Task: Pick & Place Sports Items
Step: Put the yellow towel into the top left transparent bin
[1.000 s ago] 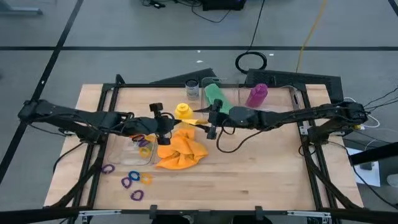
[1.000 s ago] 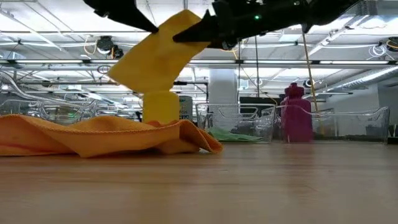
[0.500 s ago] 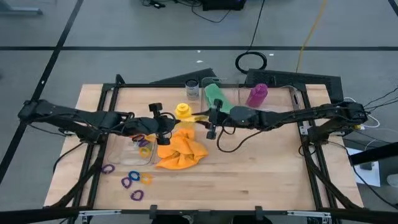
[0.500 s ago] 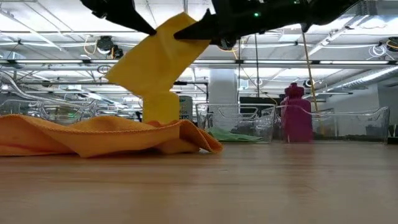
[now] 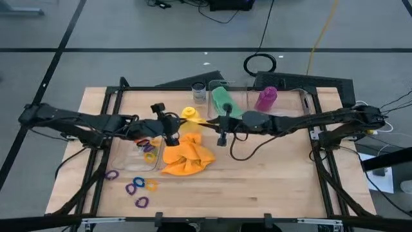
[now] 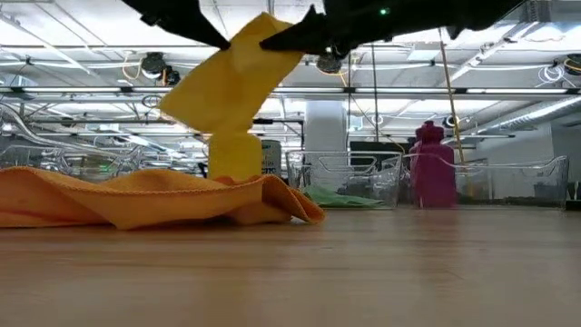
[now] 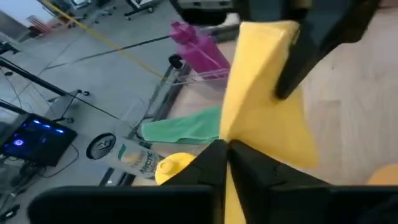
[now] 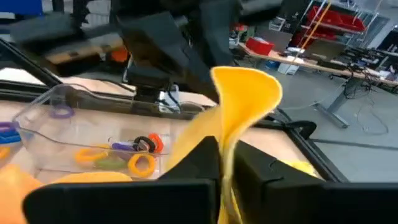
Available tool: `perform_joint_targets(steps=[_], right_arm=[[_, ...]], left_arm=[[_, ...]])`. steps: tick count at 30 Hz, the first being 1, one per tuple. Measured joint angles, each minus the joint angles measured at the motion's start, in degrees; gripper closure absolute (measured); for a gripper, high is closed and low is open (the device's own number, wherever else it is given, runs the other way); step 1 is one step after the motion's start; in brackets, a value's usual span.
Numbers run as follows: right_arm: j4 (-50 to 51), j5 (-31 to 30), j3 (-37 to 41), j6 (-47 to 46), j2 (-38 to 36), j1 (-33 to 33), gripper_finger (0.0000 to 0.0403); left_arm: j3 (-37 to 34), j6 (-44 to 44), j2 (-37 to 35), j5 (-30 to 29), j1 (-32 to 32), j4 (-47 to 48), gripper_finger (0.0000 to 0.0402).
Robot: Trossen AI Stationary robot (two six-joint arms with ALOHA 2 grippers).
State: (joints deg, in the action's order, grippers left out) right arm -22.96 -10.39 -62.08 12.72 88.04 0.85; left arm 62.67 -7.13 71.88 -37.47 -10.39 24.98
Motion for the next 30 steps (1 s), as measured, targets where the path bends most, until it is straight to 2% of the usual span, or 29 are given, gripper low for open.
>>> perform_joint_targets(steps=[3, 9, 16, 22, 30], right_arm=[[-0.77, -0.02, -0.07, 0.15, -0.72, 0.12, 0.0403], [1.09, -0.04, -0.02, 0.41, -2.62, 0.02, 0.0403], [2.91, -0.04, -0.02, 0.56, -3.65, -1.18, 0.0403], [8.73, -0.02, -0.04, 0.35, -6.55, -2.36, 0.0403], [18.58, 0.23, -0.04, -0.05, -14.53, -6.51, 0.0403]], left_arm=[[0.00, -0.09, -0.02, 1.66, 1.09, -1.02, 0.0342], [0.00, -1.14, -0.02, 8.04, 2.62, -3.19, 0.0233], [0.00, -2.67, -0.59, 8.99, 2.02, -6.38, 0.0137], [-0.04, -0.60, -4.73, 8.96, 0.04, -4.89, 0.0100], [-0.02, 7.10, -10.96, 9.15, -3.49, -2.30, 0.0091]])
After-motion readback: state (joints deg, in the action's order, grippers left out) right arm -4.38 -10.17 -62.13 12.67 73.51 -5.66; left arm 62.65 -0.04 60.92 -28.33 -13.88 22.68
